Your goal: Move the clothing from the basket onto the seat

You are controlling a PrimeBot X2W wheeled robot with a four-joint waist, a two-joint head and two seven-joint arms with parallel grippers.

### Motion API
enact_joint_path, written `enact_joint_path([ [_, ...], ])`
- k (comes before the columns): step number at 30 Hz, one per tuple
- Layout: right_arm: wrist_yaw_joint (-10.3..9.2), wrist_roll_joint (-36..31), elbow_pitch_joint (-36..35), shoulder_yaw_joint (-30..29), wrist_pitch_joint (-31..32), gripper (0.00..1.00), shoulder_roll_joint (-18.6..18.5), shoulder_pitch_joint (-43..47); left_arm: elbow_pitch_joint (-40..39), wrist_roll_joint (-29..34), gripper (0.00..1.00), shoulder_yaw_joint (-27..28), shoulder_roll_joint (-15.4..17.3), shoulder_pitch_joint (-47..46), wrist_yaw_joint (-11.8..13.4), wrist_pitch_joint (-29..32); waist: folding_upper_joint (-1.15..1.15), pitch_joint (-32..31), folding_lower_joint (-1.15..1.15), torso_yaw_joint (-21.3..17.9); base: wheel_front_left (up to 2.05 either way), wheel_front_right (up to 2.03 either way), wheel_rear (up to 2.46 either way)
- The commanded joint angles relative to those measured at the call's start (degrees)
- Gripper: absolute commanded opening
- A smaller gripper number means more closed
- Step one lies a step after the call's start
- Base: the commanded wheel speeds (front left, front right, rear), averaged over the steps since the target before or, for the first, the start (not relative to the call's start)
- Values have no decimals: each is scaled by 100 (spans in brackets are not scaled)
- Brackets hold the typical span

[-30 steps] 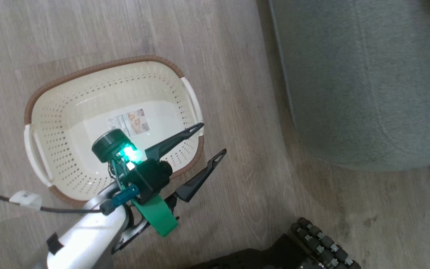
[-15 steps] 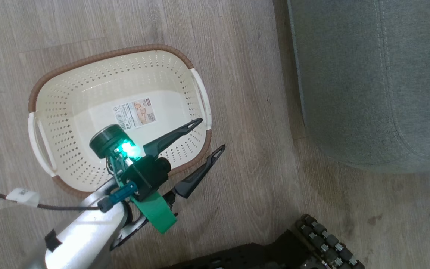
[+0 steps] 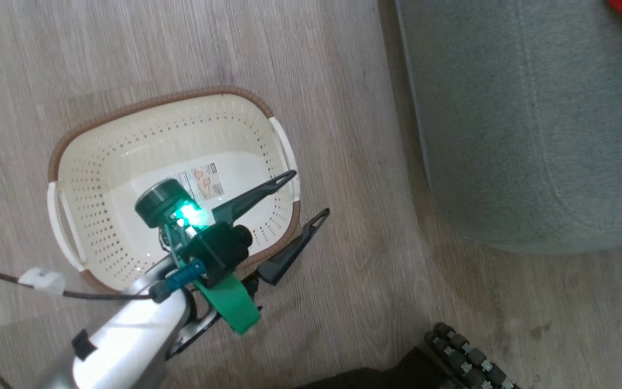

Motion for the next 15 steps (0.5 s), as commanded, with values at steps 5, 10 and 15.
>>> enact_joint_path([
  [5,-1,42,-381,422,-52,100,-78,344,-61,-1,100,113,-226,85,-6,-29,0,-578,0,-95,0,0,0],
  [10,-1,240,-508,824,-52,100,-163,696,53,-24,100,199,-477,234,-6,-29,0,-1094,0,-132,0,0,0],
  [15,-1,604,-751,1263,-53,100,-264,1099,145,-25,100,341,-703,408,-6,-29,0,-1591,0,-102,0,0,0],
])
